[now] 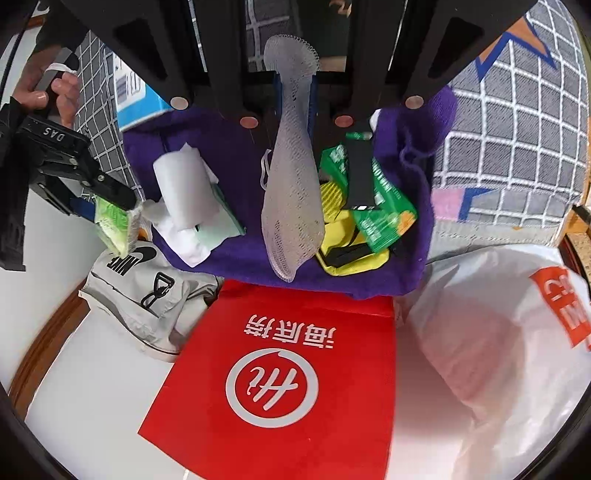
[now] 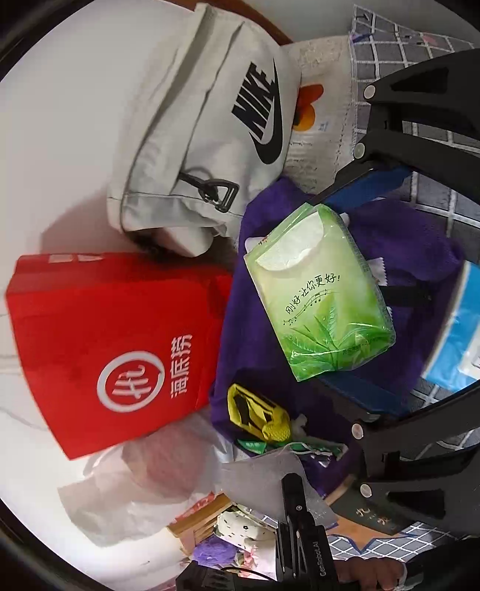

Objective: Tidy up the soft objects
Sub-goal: 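Carry the mesh bag with the left gripper while the right carries the wipes pack to the towel, then open the left gripper to drop the mesh bag while the right releases the wipes pack on the towel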

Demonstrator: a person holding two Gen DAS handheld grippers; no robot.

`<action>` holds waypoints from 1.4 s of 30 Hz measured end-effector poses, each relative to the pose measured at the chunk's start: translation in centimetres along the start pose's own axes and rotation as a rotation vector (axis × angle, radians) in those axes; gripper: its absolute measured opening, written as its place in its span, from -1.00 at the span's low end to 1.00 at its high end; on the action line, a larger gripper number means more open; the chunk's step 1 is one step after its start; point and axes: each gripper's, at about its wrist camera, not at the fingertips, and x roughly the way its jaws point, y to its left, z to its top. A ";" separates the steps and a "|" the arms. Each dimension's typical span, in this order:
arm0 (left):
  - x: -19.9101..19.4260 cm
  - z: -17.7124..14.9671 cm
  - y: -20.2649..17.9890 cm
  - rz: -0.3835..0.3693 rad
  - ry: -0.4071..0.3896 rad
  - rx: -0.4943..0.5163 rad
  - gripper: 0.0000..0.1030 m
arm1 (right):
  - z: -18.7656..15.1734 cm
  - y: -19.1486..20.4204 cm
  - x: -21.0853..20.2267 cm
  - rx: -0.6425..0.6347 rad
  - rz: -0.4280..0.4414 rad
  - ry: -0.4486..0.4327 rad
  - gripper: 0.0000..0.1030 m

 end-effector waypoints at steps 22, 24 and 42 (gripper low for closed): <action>4.8 1.6 -0.1 -0.003 0.056 0.022 -0.80 | 0.5 -1.1 5.2 0.005 0.084 0.092 0.62; 5.1 1.7 -0.1 -0.002 0.062 0.020 -0.80 | 0.5 -1.1 5.2 0.001 0.089 0.098 0.62; 6.9 1.5 -1.0 0.010 0.102 0.056 -0.56 | 0.6 -1.0 5.3 -0.008 0.090 0.085 0.72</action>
